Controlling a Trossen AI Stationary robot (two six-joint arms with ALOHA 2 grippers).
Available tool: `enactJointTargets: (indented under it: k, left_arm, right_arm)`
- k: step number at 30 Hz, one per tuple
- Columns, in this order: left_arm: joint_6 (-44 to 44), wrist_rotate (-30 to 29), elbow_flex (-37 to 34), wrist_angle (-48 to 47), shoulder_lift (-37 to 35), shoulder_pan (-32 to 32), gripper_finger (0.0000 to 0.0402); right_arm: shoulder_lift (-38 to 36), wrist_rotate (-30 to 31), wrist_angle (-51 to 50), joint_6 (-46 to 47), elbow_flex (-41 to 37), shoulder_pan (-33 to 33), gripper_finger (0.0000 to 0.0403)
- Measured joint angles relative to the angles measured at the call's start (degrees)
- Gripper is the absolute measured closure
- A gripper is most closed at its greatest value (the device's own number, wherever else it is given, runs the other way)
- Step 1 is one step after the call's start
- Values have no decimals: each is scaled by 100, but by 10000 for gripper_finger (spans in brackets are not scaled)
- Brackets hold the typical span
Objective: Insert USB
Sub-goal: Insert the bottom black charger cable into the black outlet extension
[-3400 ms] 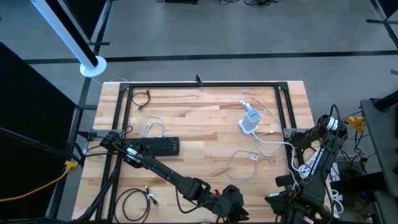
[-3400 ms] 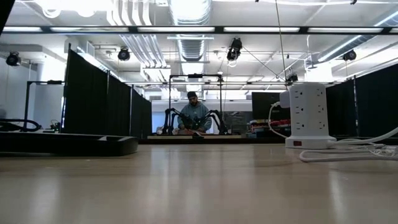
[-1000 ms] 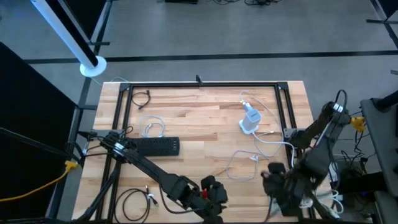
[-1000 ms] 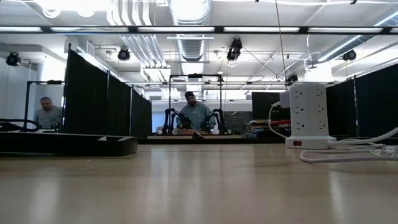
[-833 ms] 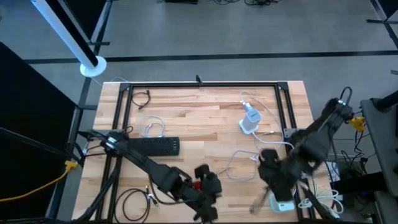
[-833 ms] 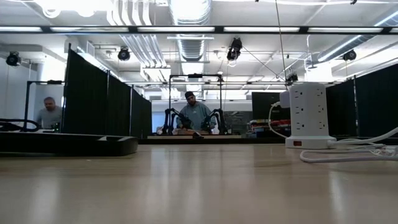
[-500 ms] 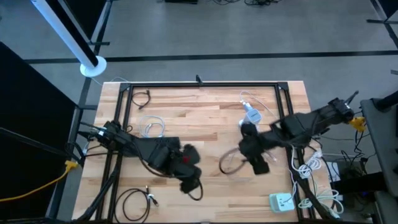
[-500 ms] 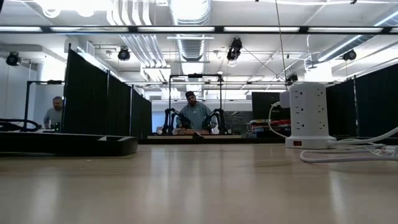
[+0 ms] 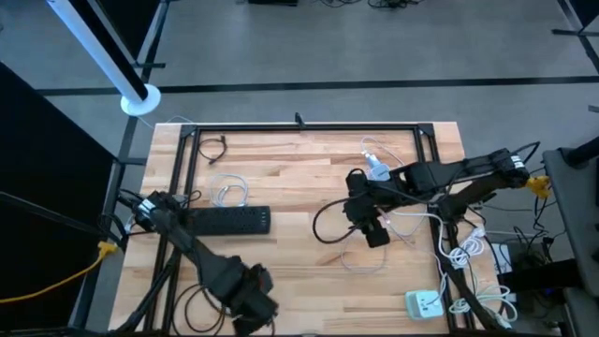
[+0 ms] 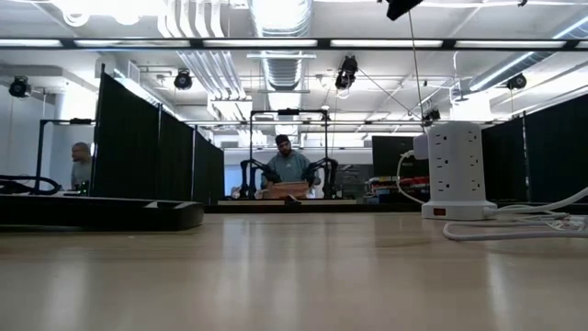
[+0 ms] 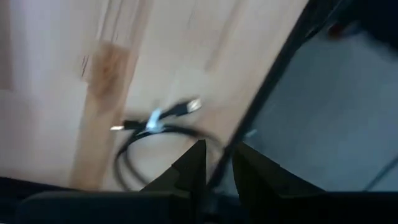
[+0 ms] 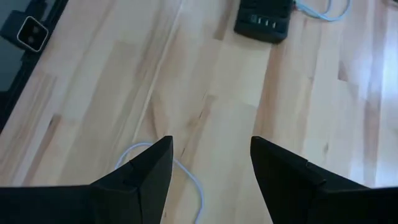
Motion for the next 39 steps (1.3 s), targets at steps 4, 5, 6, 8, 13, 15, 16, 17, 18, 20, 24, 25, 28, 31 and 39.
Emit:
enactJointTargets:
  k: [4, 5, 6, 8, 13, 15, 16, 17, 18, 20, 24, 25, 28, 31, 39]
  left_arm:
    - [1292, -87, -737, 283, 0, -318, 324]
    - [1584, -150, -890, 442, 0, -391, 320]
    - [1876, -247, -1040, 629, 0, -451, 315]
    - [2451, -414, -1284, 979, 0, -560, 304]
    - [3134, -786, -1671, 1471, 4, -652, 272]
    - [3123, -765, -1886, 1776, -15, -662, 256]
    - [3112, -642, -2010, 1896, -9, -671, 249]
    - [3106, -551, -2145, 2064, 1, -684, 243]
    - [3065, -448, -2286, 2288, 5, -691, 238]
    - [2932, -366, -2517, 2661, 9, -713, 233]
    - [2811, -490, -2887, 2833, 35, -738, 235]
    - [2808, -574, -2982, 2811, 35, -738, 238]
    - [2805, -601, -3206, 2979, 13, -731, 253]
    - [2827, -612, -3334, 3082, -7, -750, 272]
    - [2355, -762, -3273, 3231, 6, -712, 366]
  right_arm:
    - [-12, -165, -45, 581, -105, 36, 202]
    - [-15, -287, -81, 763, -137, 70, 202]
    - [-15, -412, -130, 973, -170, 125, 202]
    - [-15, -603, -305, 1371, -245, 302, 203]
    - [-15, -597, -781, 2070, -346, 922, 212]
    - [-23, -459, -728, 2404, -373, 1283, 219]
    - [-24, -354, -729, 2539, -386, 1430, 222]
    - [-22, -275, -686, 2649, -397, 1541, 225]
    - [-20, -146, -666, 2721, -397, 1637, 228]
    - [-23, 70, -645, 2829, -397, 1741, 233]
    - [-40, 240, -626, 3039, -397, 1806, 242]
    - [-45, 227, -614, 3083, -397, 1812, 244]
    - [-94, 202, -602, 3142, -397, 1811, 250]
    - [-125, 215, -502, 3193, -397, 1801, 255]
    - [-192, 273, -333, 3178, -289, 1789, 269]
